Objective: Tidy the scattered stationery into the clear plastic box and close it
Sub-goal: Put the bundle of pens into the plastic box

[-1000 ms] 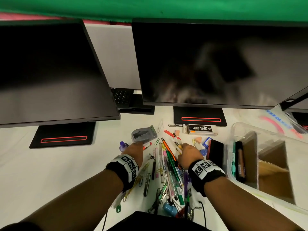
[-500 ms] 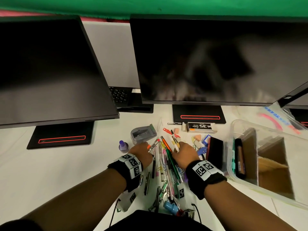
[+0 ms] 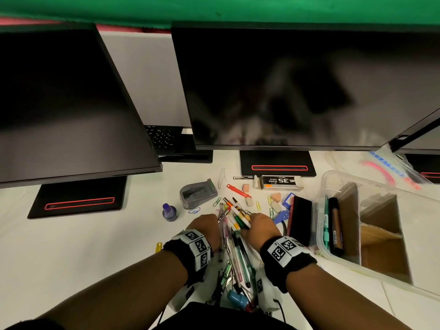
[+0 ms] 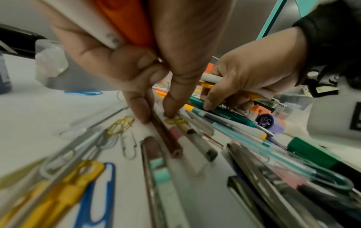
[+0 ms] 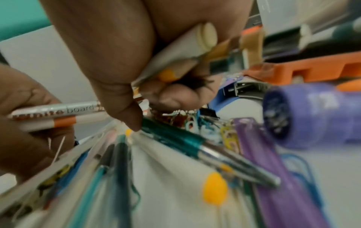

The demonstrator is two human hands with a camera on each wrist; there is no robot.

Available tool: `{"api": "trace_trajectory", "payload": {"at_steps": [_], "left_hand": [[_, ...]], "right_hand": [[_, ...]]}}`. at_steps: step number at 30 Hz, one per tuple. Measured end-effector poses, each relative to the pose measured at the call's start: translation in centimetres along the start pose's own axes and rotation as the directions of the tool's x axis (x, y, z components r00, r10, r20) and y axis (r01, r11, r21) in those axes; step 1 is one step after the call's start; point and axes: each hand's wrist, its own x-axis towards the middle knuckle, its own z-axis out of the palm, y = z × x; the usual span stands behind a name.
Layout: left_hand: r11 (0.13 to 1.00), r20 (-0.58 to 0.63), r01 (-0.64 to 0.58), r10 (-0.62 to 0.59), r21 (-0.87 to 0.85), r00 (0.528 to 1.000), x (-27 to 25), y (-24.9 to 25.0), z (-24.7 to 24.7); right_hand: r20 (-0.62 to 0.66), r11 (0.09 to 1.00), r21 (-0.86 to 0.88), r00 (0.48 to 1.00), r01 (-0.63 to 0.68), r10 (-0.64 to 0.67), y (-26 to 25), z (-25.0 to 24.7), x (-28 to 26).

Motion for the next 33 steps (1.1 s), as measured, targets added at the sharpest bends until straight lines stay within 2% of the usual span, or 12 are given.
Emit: {"api": "trace_trajectory", "payload": {"at_steps": [4,6,11,18,21,26,33], "left_hand": [[0.999,-0.025,0.04,-0.04,-0.016,0.999,0.0,-0.5,0.2],[0.998,0.003,0.055,-0.055,-0.005,0.998,0.1,-0.6,0.1],[0.994,0.05,0.097,-0.095,-0.042,0.994,0.1,-1.1,0.1],[0.995,0.068,0.096,-0.093,-0.042,0.993,0.1,-1.9,-0.1],[0.993,0.081,0.098,-0.092,-0.069,0.992,0.1,-2.1,-0.2],[0.978,0.076,0.094,-0.081,-0.187,0.994,0.1,-2.2,-0.4],[0.987,0.091,0.029,-0.014,-0.161,0.996,0.1,-2.1,-0.2]], "right_hand": [[-0.085,0.984,0.175,0.995,-0.035,0.051,0.1,-0.9,0.4],[-0.123,0.977,0.211,0.991,-0.032,0.059,0.0,-1.4,0.7],[-0.12,0.985,0.169,0.991,-0.043,0.064,-0.3,-1.5,1.3],[-0.046,1.0,0.011,0.999,-0.017,0.017,0.0,-1.1,1.3],[-0.036,1.0,0.008,0.999,-0.024,0.025,0.1,-1.3,1.1],[-0.1,0.992,0.123,0.994,-0.041,0.053,-0.1,-1.8,0.6],[-0.033,1.0,0.017,0.999,-0.017,0.018,-0.7,0.4,-0.1]]}}
